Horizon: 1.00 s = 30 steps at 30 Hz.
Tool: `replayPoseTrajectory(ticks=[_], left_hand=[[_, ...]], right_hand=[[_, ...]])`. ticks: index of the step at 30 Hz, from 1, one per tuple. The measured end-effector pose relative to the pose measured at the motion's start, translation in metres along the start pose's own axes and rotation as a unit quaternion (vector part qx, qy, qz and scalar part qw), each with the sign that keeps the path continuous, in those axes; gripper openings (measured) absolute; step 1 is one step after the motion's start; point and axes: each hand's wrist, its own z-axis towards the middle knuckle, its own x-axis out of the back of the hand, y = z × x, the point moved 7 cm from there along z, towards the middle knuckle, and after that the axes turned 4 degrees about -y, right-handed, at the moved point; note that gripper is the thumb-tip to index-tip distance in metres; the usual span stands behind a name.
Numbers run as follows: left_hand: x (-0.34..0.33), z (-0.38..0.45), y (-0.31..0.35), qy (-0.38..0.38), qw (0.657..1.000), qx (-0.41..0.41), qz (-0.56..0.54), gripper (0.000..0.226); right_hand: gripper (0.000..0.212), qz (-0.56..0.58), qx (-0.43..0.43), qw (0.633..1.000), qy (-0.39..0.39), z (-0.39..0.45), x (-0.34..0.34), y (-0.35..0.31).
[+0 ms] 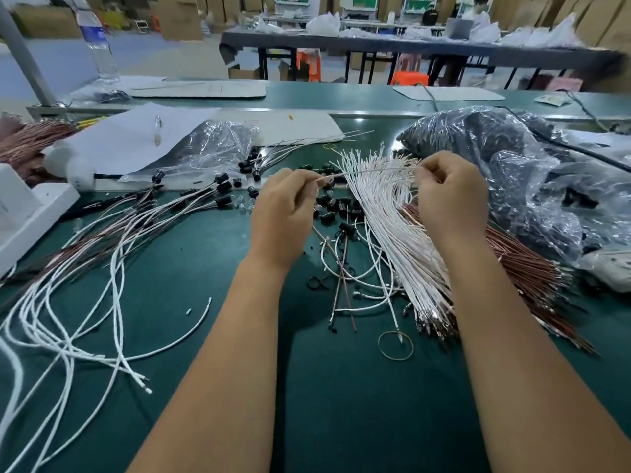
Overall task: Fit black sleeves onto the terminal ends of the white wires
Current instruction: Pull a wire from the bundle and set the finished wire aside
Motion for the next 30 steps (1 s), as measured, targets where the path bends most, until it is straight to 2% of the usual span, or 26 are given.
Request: replayPoseTrajectory(ticks=[2,4,5,7,9,10,12,16,20,22,25,28,30], left_hand=[[-0.002,0.0,0.001,-0.017,1.0,0.0,-0.009,0.018],[-0.006,-0.002,0.002,-0.034,0.999,-0.002,0.001,0.018],[-0.01,-0.003,0.003,-0.043,0.999,-0.002,0.006,0.018],[-0.015,-0.003,0.004,-0.061,0.998,0.002,0.013,0.017],[-0.019,-0.003,0.009,-0.061,0.998,-0.013,0.031,0.014],[-0.019,-0.003,0.011,-0.054,0.997,-0.023,0.042,0.015],[-0.018,-0.002,0.014,-0.048,0.997,-0.037,0.051,0.019],[-0.021,0.0,0.005,-0.079,0.994,-0.032,0.072,0.019],[-0.03,-0.002,-0.015,-0.157,0.972,0.02,0.174,0.022],[-0.029,-0.002,-0.024,-0.181,0.96,0.053,0.206,0.03],[-0.02,-0.003,-0.032,-0.163,0.971,0.104,0.14,0.035],[-0.017,-0.005,-0.03,-0.136,0.98,0.139,0.037,0.025],[-0.015,-0.005,-0.027,-0.116,0.982,0.144,0.027,0.021]], right_hand=[[0.019,-0.112,-0.024,0.993,0.002,0.001,0.001,0.008],[0.041,-0.212,0.009,0.977,0.003,-0.002,-0.005,-0.001],[0.05,-0.222,0.052,0.974,0.0,-0.005,-0.01,-0.013],[0.053,-0.196,0.168,0.966,-0.033,-0.015,-0.027,-0.043],[0.041,-0.157,0.245,0.951,-0.106,-0.026,-0.05,-0.064],[0.034,-0.136,0.251,0.947,-0.148,-0.03,-0.061,-0.068],[0.028,-0.092,0.215,0.951,-0.203,-0.03,-0.075,-0.069],[0.027,-0.091,0.149,0.965,-0.194,-0.026,-0.089,-0.062],[0.023,-0.11,0.146,0.961,-0.206,-0.033,-0.098,-0.047],[0.02,-0.127,0.142,0.958,-0.216,-0.033,-0.097,-0.035],[0.015,-0.108,0.117,0.969,-0.186,-0.03,-0.087,-0.022],[0.013,-0.085,0.082,0.984,-0.131,-0.026,-0.077,-0.017],[0.014,-0.08,0.066,0.989,-0.104,-0.026,-0.074,-0.017]])
